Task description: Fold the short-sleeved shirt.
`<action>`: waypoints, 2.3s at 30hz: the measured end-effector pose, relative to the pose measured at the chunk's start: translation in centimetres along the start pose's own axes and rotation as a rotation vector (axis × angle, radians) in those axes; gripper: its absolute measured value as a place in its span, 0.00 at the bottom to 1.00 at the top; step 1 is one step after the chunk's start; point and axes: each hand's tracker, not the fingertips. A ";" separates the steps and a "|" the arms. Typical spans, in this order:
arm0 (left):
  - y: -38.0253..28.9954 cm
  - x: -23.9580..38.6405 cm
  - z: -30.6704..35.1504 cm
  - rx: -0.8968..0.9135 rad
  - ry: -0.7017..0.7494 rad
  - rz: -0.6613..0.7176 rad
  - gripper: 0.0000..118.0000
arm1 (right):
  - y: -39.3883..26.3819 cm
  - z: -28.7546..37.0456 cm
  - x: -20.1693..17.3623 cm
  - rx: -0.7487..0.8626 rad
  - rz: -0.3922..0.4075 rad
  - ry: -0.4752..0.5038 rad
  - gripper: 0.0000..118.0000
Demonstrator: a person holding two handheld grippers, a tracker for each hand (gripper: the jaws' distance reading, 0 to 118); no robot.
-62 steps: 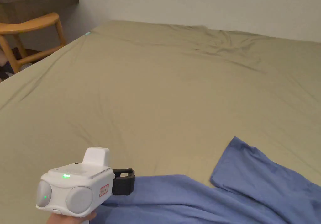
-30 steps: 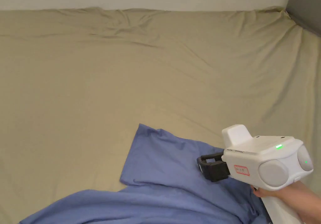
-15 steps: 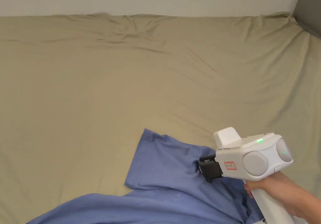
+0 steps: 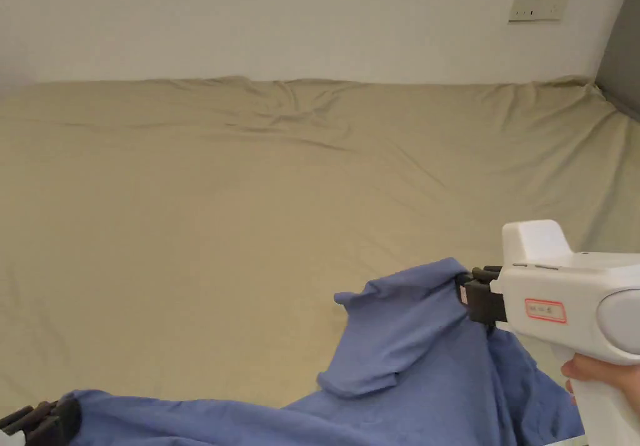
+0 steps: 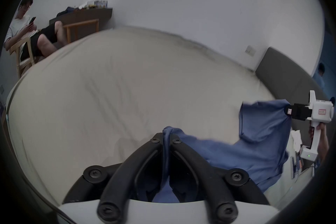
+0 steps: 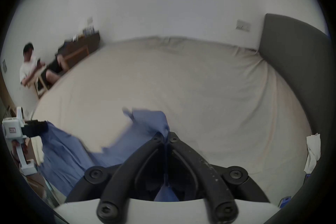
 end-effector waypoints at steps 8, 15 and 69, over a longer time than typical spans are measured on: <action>9.9 3.7 6.1 0.215 -0.078 -0.117 0.04 | 6.1 11.5 1.1 0.299 -0.092 -0.042 0.03; 18.3 4.8 9.1 0.318 -0.020 -0.137 0.04 | 11.8 16.4 1.1 0.417 -0.096 -0.076 0.04; 25.4 14.3 -18.0 0.238 0.087 -0.277 0.04 | 17.9 -4.7 7.6 0.384 -0.256 -0.268 0.03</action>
